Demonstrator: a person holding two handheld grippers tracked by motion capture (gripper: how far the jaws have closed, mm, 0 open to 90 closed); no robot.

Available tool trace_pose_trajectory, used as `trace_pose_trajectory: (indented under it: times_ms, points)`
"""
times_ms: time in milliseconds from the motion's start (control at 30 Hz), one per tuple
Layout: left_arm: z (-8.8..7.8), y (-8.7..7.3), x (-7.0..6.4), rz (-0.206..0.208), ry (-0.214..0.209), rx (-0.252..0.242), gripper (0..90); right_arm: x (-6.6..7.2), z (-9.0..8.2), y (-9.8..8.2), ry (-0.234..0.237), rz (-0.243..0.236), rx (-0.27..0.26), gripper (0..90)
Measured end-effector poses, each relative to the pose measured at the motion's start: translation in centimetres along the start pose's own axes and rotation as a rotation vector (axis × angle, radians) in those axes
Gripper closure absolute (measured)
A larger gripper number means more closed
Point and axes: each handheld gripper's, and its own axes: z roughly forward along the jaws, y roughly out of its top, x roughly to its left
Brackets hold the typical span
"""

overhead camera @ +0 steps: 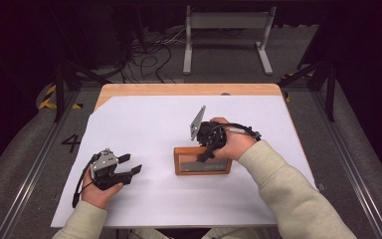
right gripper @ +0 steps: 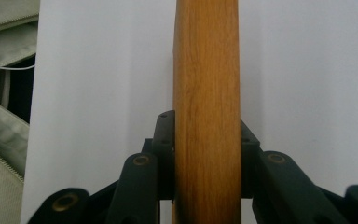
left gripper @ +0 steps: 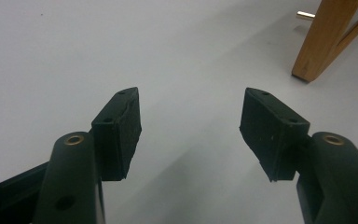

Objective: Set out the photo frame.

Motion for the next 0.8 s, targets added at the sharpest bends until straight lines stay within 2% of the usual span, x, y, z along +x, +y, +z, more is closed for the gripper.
trace_pose_trajectory:
  times_ms: [133, 167, 233, 433, 500, 567, 733, 800]
  points:
    - [0.0, 0.0, -0.1, 0.001, 0.001, -0.001, 38.6, -0.2, -0.1, -0.2, -0.03, 0.027, -0.024, 67.9]
    - [0.0, 0.0, 0.0, 0.004, 0.002, 0.0, 38.6, -0.3, -0.3, -0.3, -0.054, 0.049, -0.052, 64.8]
    - [0.0, 0.0, 0.0, 0.004, 0.002, 0.0, 38.6, -0.3, -0.4, -0.3, -0.064, 0.053, -0.06, 62.8]
    - [0.0, 0.0, 0.0, -0.002, -0.001, 0.0, 38.6, -0.7, -0.3, -0.7, -0.147, 0.091, -0.069, 46.4]
    - [0.0, 0.0, 0.0, -0.001, 0.001, -0.005, 38.6, -0.9, -0.1, -0.8, -0.174, 0.099, -0.071, 45.3]
    - [0.0, 0.0, 0.0, -0.003, 0.002, -0.004, 38.6, -0.9, 0.0, -0.9, -0.168, 0.105, -0.081, 43.4]
    - [0.0, 0.0, 0.0, -0.004, 0.004, -0.005, 38.6, -1.0, -0.4, -1.2, -0.213, 0.131, -0.111, 35.6]
    - [0.0, 0.0, 0.0, 0.0, 0.003, -0.003, 38.5, -1.1, -0.4, -1.3, -0.215, 0.133, -0.117, 35.1]
